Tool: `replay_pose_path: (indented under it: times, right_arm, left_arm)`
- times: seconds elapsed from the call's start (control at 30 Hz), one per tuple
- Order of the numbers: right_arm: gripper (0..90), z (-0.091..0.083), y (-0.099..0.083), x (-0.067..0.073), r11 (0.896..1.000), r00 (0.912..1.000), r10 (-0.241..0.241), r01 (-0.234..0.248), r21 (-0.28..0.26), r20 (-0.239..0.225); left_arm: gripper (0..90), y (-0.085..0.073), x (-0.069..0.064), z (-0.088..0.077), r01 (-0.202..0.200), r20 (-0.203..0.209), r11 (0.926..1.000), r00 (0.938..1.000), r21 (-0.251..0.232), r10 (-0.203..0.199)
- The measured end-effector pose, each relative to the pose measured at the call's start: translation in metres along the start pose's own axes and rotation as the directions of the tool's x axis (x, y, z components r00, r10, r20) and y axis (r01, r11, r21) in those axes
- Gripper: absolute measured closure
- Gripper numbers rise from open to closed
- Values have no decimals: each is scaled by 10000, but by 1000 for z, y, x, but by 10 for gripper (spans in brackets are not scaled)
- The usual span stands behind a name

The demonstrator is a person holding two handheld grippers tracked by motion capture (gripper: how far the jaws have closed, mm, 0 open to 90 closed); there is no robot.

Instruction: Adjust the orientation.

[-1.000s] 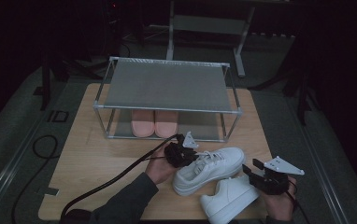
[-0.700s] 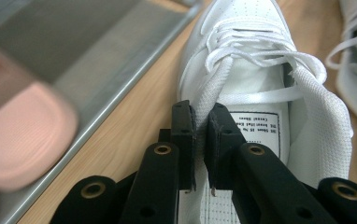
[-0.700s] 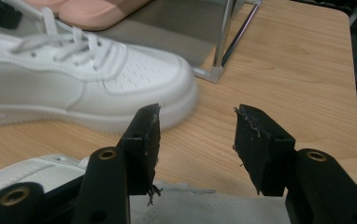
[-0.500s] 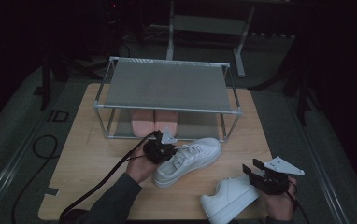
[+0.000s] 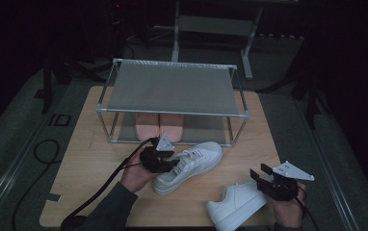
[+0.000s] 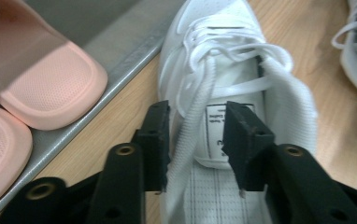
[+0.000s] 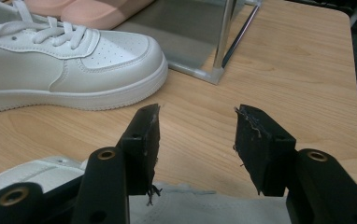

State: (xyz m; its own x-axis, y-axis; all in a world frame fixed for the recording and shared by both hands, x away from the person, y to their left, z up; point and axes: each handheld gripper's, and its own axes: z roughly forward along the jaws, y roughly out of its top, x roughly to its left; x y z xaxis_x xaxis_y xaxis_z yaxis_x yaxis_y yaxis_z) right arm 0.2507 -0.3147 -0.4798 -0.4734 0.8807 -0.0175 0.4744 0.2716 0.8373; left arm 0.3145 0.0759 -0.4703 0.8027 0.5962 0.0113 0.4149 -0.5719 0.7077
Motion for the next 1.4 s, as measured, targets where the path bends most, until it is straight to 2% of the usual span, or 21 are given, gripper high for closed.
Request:
replay_pose_path:
  times: [0.27,0.47,0.67,0.7,0.77,0.83,0.87,0.97,1.0,1.07,1.1,1.13,1.23,1.4]
  right_arm:
    - [485,0,0,0,10000,10000,69,-69,-10,-8]
    - [475,-5,2,-1,9999,9998,104,-103,-53,165]
    - [480,-18,5,-11,9994,9985,210,-195,-297,513]
    - [492,-25,5,-17,9987,9966,378,-351,-381,734]
    - [502,-29,4,-22,9980,9948,502,-467,-415,890]
    - [526,-32,3,-24,9977,9936,569,-529,-426,975]
    - [579,-37,2,-27,9972,9913,658,-613,-429,1142]
    - [630,-41,2,-30,9970,9881,686,-628,-458,1380]
    - [680,-45,1,-32,9975,9853,627,-568,-416,1588]
    - [731,-47,0,-34,9986,9788,515,-475,-250,1985]
    - [731,-47,0,-34,9986,9788,515,-475,-250,1985]
    - [789,-48,-3,-35,9990,9743,439,-438,-51,2208]
    - [871,-48,-6,-36,9989,9686,336,-408,244,2463]
    - [899,-46,-12,-36,9971,9610,118,-322,696,2762]
  left_arm:
    - [556,-2,-1,-17,46,180,9996,9998,-289,-41]
    - [553,-2,-2,-23,119,521,9989,9986,-461,-94]
    - [550,-7,3,-22,382,590,9977,9977,-560,-349]
    - [551,-8,4,-22,457,629,9973,9971,-573,-421]
    - [552,-9,5,-22,479,618,9971,9971,-589,-442]
    - [552,-9,5,-23,494,650,9969,9969,-615,-454]
    - [552,-9,6,-23,530,682,9966,9965,-625,-487]
    - [552,-11,7,-22,603,744,9963,9957,-613,-557]
    - [552,-12,8,-22,661,780,9959,9951,-621,-612]
    - [552,-13,9,-22,673,813,9960,9947,-585,-625]
    - [552,-13,9,-22,673,813,9960,9947,-585,-625]
    - [552,-13,9,-22,691,794,9958,9948,-594,-643]
    - [552,-15,11,-23,799,815,9948,9939,-635,-747]
    - [551,-17,13,-23,858,886,9944,9928,-615,-801]
